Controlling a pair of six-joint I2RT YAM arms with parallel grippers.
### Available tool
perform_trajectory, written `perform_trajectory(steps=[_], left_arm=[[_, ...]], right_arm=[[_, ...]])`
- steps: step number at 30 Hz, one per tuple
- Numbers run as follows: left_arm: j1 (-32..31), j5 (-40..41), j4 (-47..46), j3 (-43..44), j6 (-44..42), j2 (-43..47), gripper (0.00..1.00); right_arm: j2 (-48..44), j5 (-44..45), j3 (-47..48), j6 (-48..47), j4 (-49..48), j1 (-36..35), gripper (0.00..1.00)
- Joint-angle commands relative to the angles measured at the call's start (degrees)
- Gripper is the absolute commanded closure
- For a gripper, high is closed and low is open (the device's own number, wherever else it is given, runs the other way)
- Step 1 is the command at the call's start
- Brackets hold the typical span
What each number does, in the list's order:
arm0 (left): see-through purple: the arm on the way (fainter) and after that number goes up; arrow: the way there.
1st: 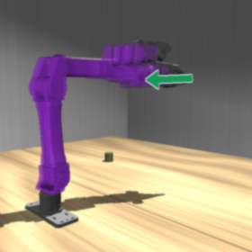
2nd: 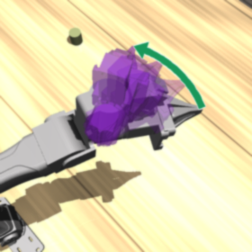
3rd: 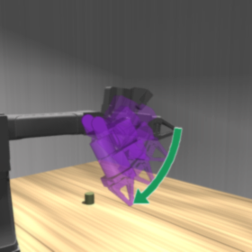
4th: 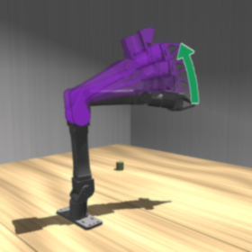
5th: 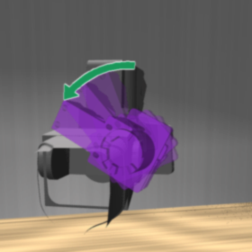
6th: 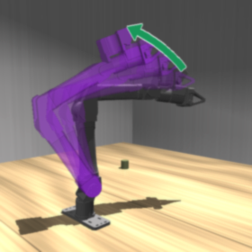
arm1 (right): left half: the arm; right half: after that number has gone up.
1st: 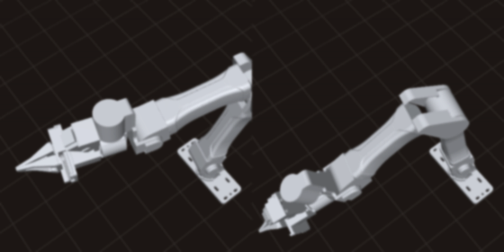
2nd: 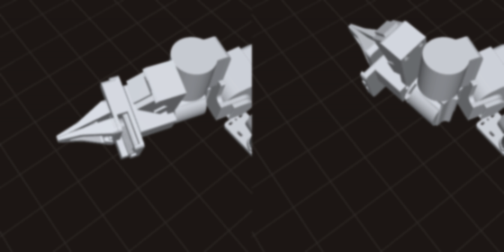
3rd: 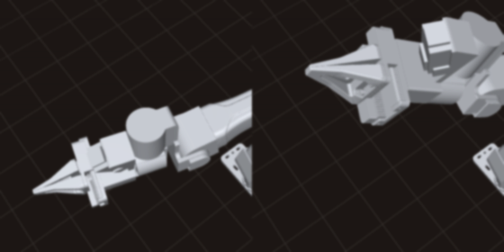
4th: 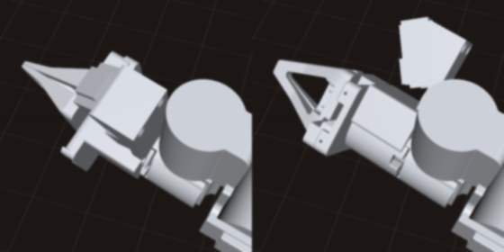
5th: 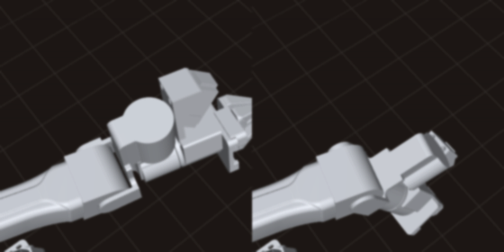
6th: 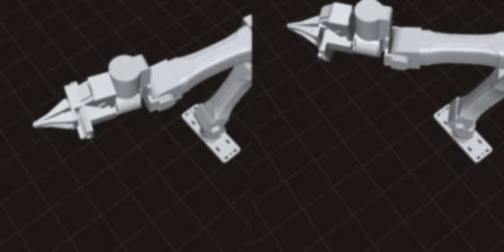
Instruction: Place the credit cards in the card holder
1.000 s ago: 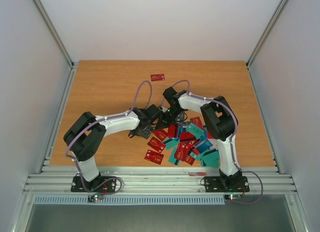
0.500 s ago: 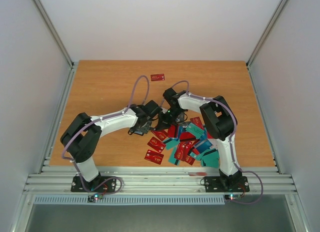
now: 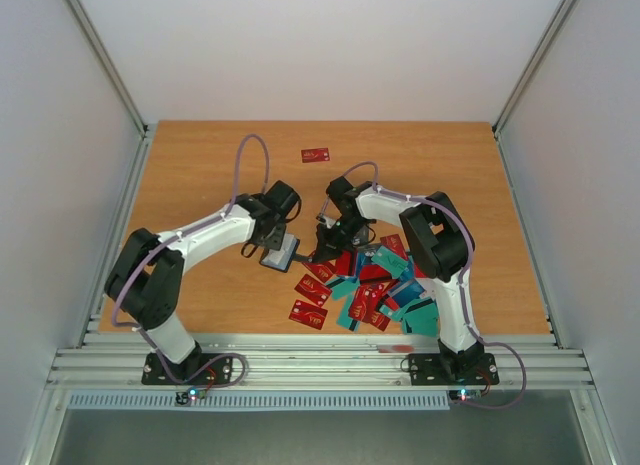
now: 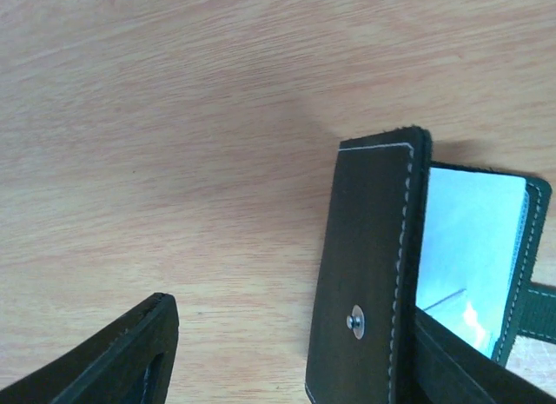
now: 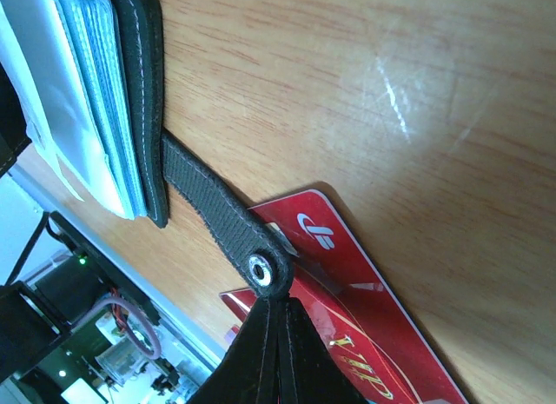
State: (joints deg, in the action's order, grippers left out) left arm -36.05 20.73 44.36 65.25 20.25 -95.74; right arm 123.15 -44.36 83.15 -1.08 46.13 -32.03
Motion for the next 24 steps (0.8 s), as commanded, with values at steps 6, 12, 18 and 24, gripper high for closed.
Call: perform_trajectory(steps=[6,12,18,24], left_arm=[[7.15,-12.95,-5.03,-1.2,0.44,1.67,0.54],[13.08,-24.34,-11.47,-6.97,2.28,2.54,0.8],[17.64,-29.5,-14.88,-11.87,5.41,2.92,0.96],[22.72,-35.13,-17.69,-15.86,10.05,0.92,0.97]], right_arm=[[1.4,1.0,1.34,-1.52,2.8,0.37,0.99],[2.46,1.32,4.48,-1.75,4.57,1.26,0.99],[5.26,1.57,9.21,-0.34,5.98,2.95,0.99],[10.23,2.89,17.64,-0.44,9.74,4.46,0.99]])
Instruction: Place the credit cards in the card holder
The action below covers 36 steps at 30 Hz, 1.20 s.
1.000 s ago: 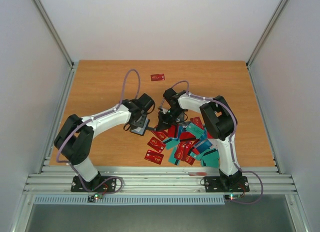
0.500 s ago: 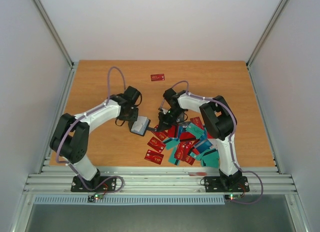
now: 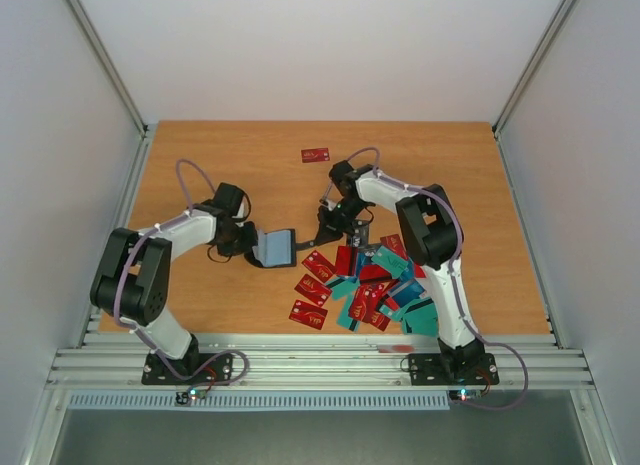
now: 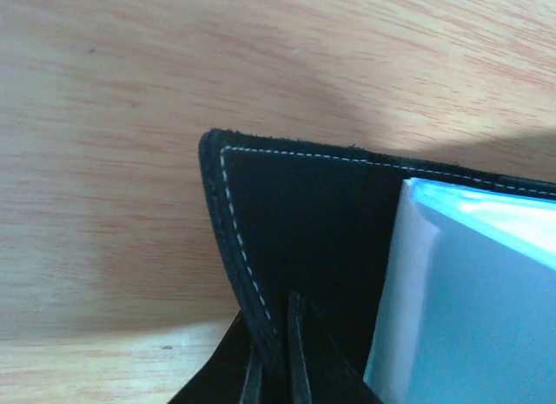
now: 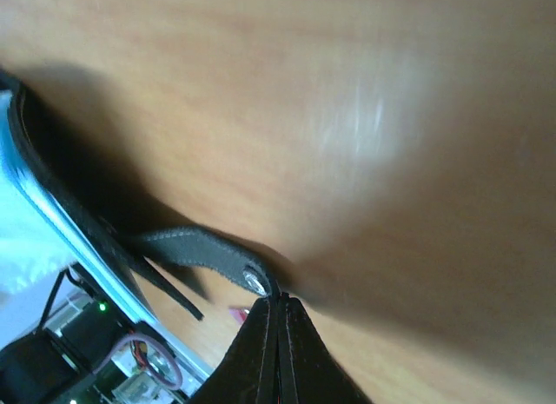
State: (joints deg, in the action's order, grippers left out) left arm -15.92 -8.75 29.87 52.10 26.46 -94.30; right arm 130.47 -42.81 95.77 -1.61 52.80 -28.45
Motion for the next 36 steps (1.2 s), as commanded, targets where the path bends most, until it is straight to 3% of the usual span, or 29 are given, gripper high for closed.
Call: perform_trajectory(steps=[1,15,18,24,36], left_arm=[[3.2,-6.26,-3.41,-3.18,4.43,-1.18,0.97],[6.25,-10.22,-4.41,-7.05,7.61,-3.07,0.88],[6.25,-11.48,-5.44,-7.65,7.91,-3.15,0.89],[6.22,-13.22,-5.95,-8.44,7.98,-1.22,0.89],[5.99,-16.92,-6.57,-9.89,9.8,1.81,0.88]], right_arm=[[3.54,1.71,6.14,0.01,3.64,1.05,0.99],[8.5,4.4,14.54,-2.67,9.33,1.82,0.97],[7.5,3.28,15.61,-3.44,10.19,1.82,0.88],[4.19,3.38,19.06,-5.69,14.21,1.82,0.53],[-4.98,2.91,16.52,-2.26,12.05,-2.91,0.45]])
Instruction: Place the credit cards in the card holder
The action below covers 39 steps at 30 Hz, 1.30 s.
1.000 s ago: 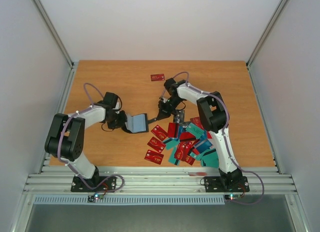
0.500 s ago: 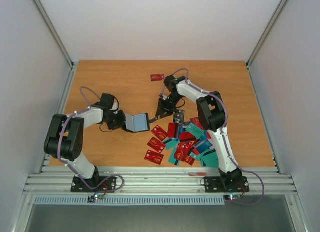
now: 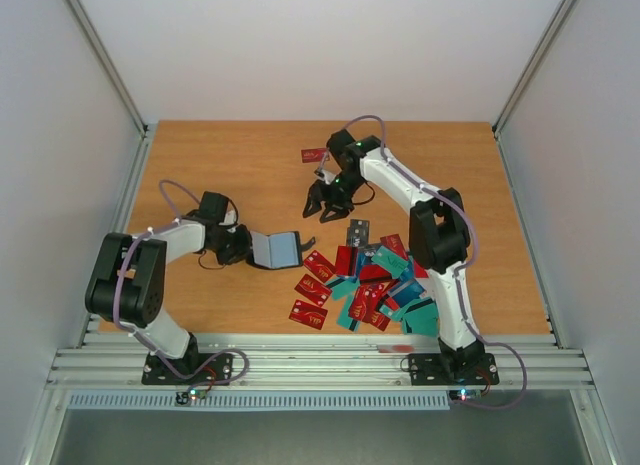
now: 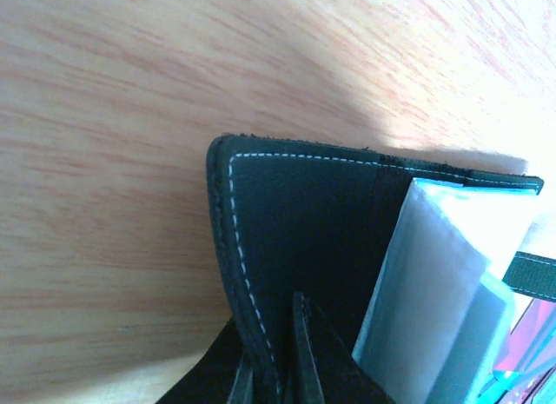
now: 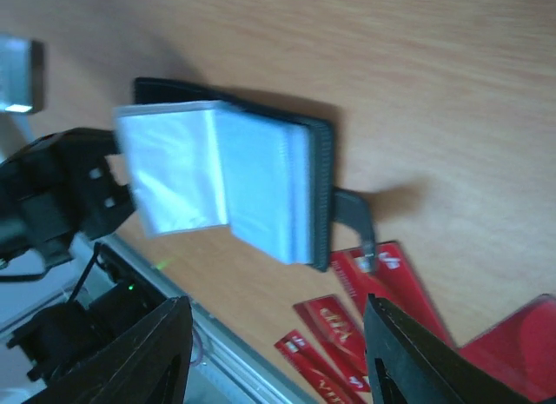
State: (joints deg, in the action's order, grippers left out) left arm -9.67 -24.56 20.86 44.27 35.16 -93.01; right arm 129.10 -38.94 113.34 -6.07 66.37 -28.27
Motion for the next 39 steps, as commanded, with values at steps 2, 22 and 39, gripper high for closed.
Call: perform_trajectory(steps=[2,22,39], left_arm=[[-0.35,-2.02,1.82,-2.65,1.71,0.86,0.88],[-0.34,-5.34,0.28,-6.26,5.05,6.03,0.81],[-0.35,1.99,23.79,2.91,-4.73,29.72,0.51]], right_arm=[[-3.69,-2.76,-2.63,4.05,-4.76,-4.98,0.47],[10.59,-13.69,-3.57,13.1,-17.61,-12.85,0.76],[19.57,-5.8,11.64,9.62,-6.65,-12.81,0.73]])
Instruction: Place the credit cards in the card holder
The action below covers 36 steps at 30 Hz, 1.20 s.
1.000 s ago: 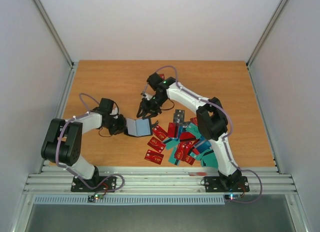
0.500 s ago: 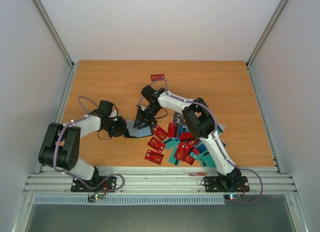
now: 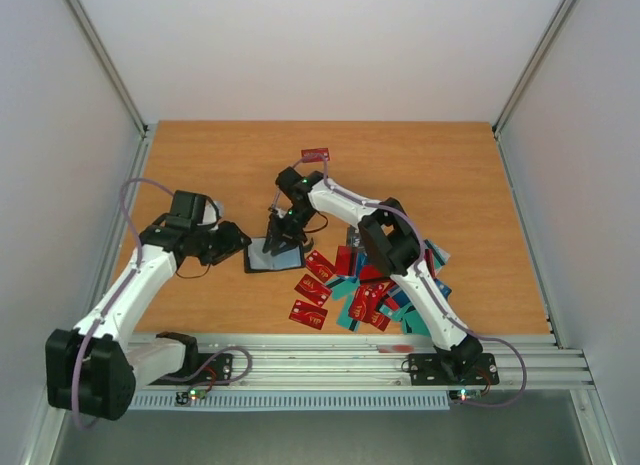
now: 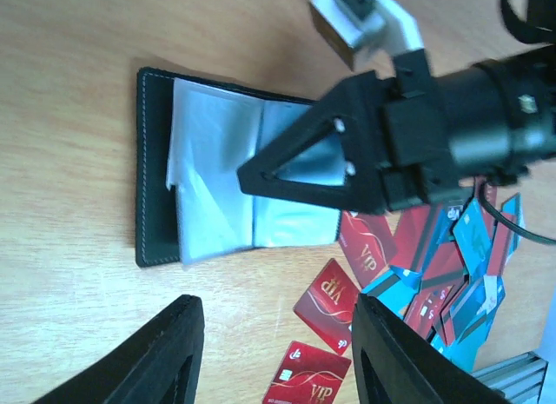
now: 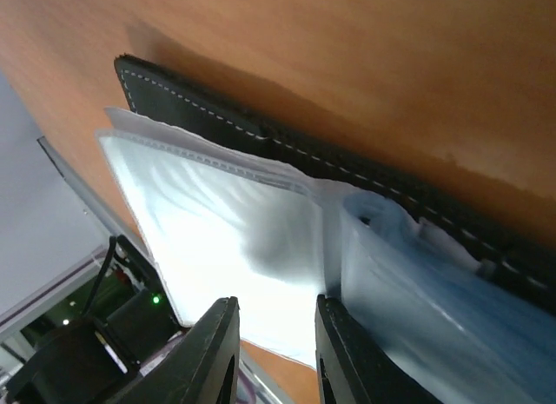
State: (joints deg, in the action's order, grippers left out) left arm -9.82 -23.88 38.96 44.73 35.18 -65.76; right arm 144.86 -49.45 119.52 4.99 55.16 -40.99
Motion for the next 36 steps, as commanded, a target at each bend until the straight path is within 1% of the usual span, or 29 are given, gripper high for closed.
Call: perform_trajectory(steps=[1,5,7,12,16,22,27,31,34,36], left_arm=[[-0.19,0.41,5.11,2.47,-5.48,2.55,0.51],[-0.4,-4.32,2.17,2.27,-6.69,1.31,0.51],[-0.77,-5.7,0.9,2.14,-6.72,1.33,0.51],[-2.22,-7.97,-1.26,2.63,-7.2,0.17,0.51],[-4.63,-8.31,-1.6,4.58,-7.86,-1.52,0.51],[-9.42,-9.25,-3.37,5.8,-8.19,-3.24,0.52],[-13.28,-9.34,-5.01,3.78,-8.48,-3.21,0.53],[-15.95,-8.92,-6.08,1.86,-8.61,-3.34,0.54],[-17.98,-8.89,-7.69,-0.07,-8.81,-4.22,0.55],[-19.7,-9.05,-8.85,-1.15,-8.9,-6.41,0.55]], right_arm=[[4.45,5.02,6.4,-1.86,5.39,-0.07,0.73],[5.99,5.58,13.12,-4.02,9.79,-0.12,0.73],[5.27,4.96,14.47,-6.71,11.16,-0.13,0.73],[1.94,4.47,14.75,-8.21,12.94,-0.1,0.73],[0.21,5.33,14.68,-9.1,14.8,-0.14,0.72],[-3.28,9.3,13.75,-10.53,17.24,-0.01,0.71],[-8.98,10.95,7.26,-11.94,15.55,-0.01,0.71],[-15.06,13.08,-0.69,-12.3,13.28,0.19,0.71],[-21.7,14.78,-10.51,-11.4,8.97,0.63,0.7],[-26.95,15.27,-19.89,-9.56,4.71,0.93,0.7]])
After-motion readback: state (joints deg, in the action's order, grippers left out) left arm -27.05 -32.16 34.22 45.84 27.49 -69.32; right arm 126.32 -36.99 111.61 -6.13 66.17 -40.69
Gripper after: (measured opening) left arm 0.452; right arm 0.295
